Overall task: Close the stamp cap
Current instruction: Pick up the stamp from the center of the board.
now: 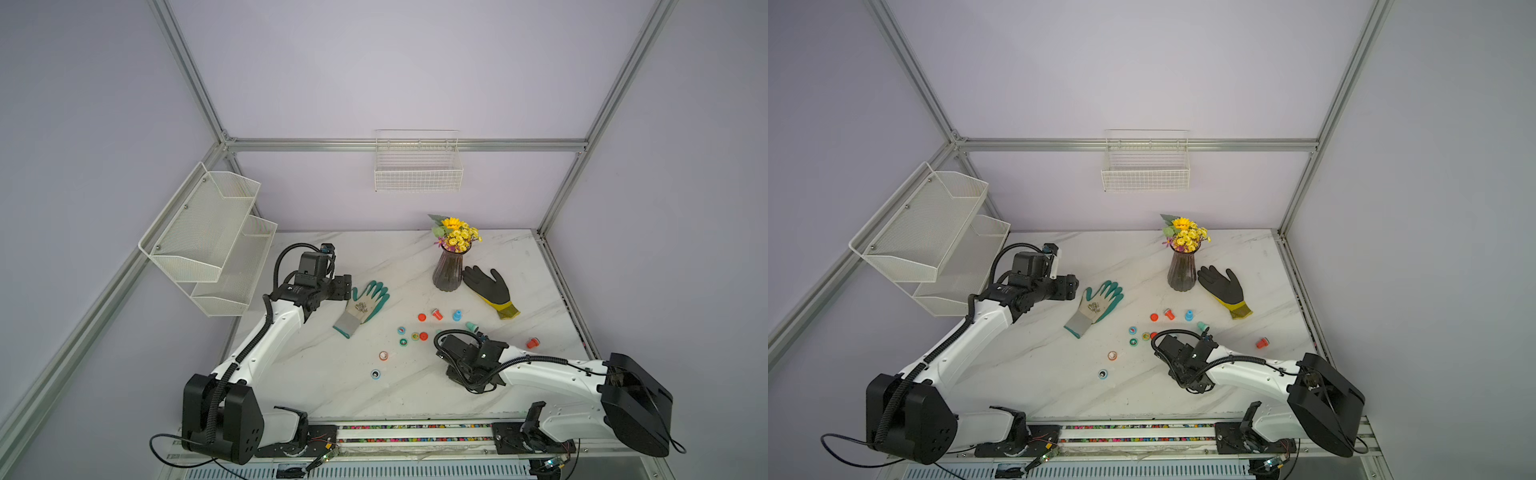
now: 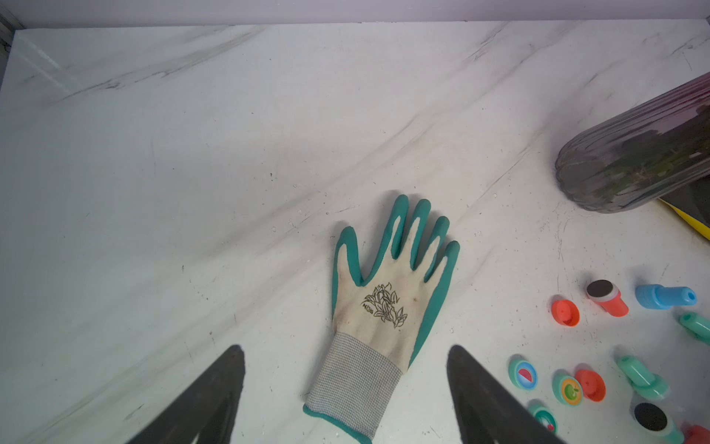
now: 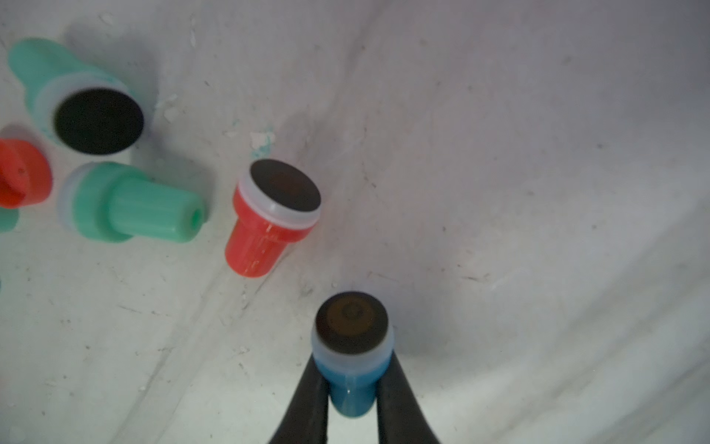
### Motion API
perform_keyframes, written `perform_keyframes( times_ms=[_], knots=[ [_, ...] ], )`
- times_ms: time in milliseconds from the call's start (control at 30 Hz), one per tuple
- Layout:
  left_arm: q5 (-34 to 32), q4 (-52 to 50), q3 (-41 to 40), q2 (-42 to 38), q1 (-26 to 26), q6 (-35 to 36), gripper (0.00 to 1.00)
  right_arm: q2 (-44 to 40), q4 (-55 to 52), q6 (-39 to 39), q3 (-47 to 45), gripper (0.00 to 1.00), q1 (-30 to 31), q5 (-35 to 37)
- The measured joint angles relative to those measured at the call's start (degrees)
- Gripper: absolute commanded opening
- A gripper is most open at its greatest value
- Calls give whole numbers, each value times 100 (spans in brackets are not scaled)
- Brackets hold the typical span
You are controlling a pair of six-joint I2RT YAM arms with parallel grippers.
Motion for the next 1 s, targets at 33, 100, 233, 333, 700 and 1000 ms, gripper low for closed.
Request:
perform_keyframes(
  times_ms=[33,100,233,333,700,1000],
  knots=[
    [7,-7,2,0,-20,0,81,-118,-48,-205,50,16,0,0],
    [28,-96,50,9,-94,-7,81,-337,-46,-664,181,16,0,-11],
    [236,-522,483,98,-457,-153,80,-669,284,-1904,463,18,0,-61],
    [492,-879,1034,205,-793,-444,79,-767,717,-3051,540,17,0,-192],
    [1631,-1698,2267,431,-2308,-1635,72,-1749,2704,-7208,188,11,0,-866],
    [1950,-1904,2483,431,-3204,-2411,64,-2343,3609,-8710,-258,8,0,-1147]
  ],
)
